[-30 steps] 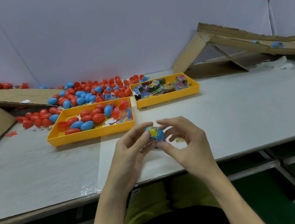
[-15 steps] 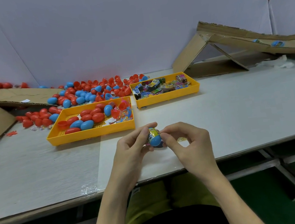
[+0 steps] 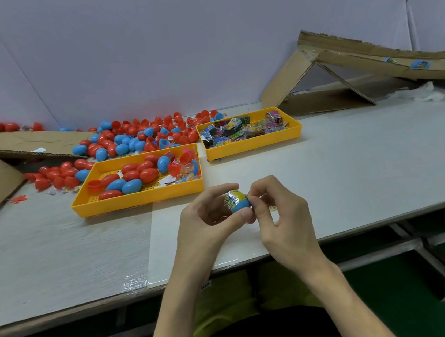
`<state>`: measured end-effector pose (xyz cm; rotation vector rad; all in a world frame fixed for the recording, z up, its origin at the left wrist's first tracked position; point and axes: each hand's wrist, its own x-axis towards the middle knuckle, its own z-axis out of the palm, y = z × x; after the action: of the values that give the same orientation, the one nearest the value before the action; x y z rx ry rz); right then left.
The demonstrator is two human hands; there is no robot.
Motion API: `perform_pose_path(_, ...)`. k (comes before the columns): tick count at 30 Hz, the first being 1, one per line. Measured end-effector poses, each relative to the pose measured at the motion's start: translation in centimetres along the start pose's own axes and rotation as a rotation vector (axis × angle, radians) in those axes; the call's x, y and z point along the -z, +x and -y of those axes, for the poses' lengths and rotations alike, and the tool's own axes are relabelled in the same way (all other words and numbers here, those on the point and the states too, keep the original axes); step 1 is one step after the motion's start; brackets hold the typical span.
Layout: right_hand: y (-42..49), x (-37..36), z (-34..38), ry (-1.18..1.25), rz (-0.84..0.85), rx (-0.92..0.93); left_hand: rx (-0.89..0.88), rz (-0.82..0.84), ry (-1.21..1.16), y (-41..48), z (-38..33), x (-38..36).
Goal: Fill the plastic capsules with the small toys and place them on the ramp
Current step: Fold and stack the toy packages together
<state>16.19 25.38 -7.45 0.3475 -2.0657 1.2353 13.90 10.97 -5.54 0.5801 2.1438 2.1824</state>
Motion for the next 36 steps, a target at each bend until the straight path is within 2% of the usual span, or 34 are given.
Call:
perform_pose_path(16,-0.06,-0.06,-0.36,-0.036,0.035,0.011,-0.003,-0.057,0.018,-0.06,-0.18,-0.17)
perform_pose_path(36,0.0,0.04,-0.05,0.029,0.049,-0.027,-0.037,-0.123,0.049,-0.11,0.13,-0.35)
